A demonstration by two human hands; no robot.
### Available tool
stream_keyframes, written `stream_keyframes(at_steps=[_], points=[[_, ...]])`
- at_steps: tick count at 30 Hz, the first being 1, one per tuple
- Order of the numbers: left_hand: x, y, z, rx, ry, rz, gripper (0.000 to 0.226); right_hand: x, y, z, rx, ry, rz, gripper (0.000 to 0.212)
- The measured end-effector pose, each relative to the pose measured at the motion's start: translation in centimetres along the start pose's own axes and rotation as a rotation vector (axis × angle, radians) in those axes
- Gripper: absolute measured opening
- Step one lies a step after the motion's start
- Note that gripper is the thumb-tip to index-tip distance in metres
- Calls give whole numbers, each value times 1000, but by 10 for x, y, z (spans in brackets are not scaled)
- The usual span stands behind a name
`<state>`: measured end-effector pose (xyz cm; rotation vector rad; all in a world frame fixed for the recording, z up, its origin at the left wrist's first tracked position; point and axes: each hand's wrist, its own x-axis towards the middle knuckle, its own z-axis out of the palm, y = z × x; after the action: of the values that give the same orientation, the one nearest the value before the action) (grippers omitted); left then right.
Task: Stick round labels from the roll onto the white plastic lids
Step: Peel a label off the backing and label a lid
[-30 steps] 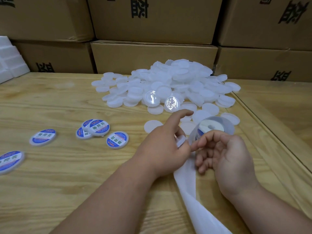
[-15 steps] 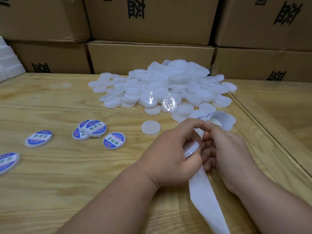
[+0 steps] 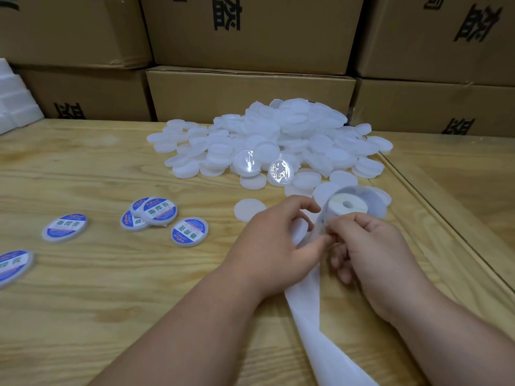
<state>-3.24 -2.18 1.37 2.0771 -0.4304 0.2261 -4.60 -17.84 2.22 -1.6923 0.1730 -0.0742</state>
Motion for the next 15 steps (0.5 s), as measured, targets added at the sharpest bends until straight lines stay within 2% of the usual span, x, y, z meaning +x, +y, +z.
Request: stream_keyframes(at_steps=[6,12,15], points=[[-2,8,-4,212,-27,70,29,-1,4,-1,-9,59,-34,25],[-20,23,-10,252,-125,33,26,2,5,-7,-45,157,-82,34],[-28,39,-10,308,-186,25,28,1,2,-10,-61,147,-93,30]])
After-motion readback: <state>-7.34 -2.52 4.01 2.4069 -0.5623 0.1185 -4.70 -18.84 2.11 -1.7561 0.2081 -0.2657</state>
